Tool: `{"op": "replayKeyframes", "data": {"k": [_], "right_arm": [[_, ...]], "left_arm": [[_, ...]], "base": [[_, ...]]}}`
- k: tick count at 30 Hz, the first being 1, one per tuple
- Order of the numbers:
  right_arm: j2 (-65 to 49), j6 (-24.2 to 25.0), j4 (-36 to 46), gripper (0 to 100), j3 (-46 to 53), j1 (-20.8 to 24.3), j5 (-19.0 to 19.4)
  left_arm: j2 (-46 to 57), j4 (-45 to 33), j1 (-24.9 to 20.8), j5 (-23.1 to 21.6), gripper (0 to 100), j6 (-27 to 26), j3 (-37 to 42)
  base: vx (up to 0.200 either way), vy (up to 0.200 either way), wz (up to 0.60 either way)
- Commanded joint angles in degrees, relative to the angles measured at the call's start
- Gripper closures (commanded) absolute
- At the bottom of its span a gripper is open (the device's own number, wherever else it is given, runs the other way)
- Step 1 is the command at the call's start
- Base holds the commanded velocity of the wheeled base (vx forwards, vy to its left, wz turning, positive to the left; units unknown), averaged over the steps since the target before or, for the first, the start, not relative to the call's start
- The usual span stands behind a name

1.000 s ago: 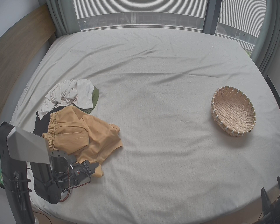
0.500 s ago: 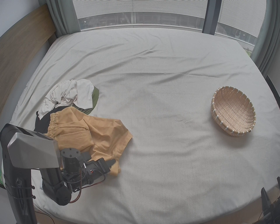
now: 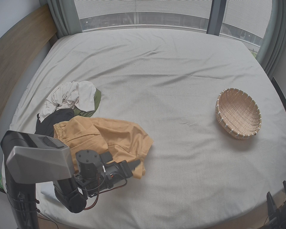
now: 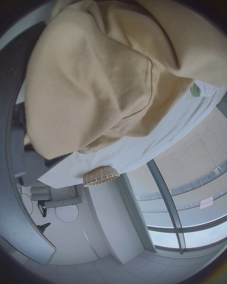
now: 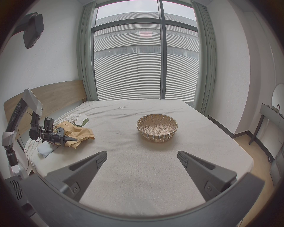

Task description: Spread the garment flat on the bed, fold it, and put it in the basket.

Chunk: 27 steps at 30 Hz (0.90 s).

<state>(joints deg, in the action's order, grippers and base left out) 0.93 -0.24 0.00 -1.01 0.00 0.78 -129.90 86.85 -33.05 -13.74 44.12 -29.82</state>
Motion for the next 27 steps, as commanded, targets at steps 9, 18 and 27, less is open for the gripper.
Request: {"op": "replayKeyframes", "data": {"k": [9, 18, 27], "right_arm": [[-0.93, -0.02, 0.0, 0, 1.01, 0.0, 0.01], [-0.93, -0.02, 0.0, 0, 1.01, 0.0, 0.01], [-0.93, -0.11, 0.0, 0, 1.01, 0.0, 0.01]], "left_arm": [[-2.28, -6.16, -8.08, 0.03, 100, 1.59, -10.61], [-4.04, -6.6, -9.75, 0.03, 0, 1.59, -11.75], [-0.7, -5.55, -11.6, 3.02, 0, 2.02, -7.1]], "base": [[0.0, 0.0, 0.0], [0.0, 0.0, 0.0], [0.0, 0.0, 0.0]]}}
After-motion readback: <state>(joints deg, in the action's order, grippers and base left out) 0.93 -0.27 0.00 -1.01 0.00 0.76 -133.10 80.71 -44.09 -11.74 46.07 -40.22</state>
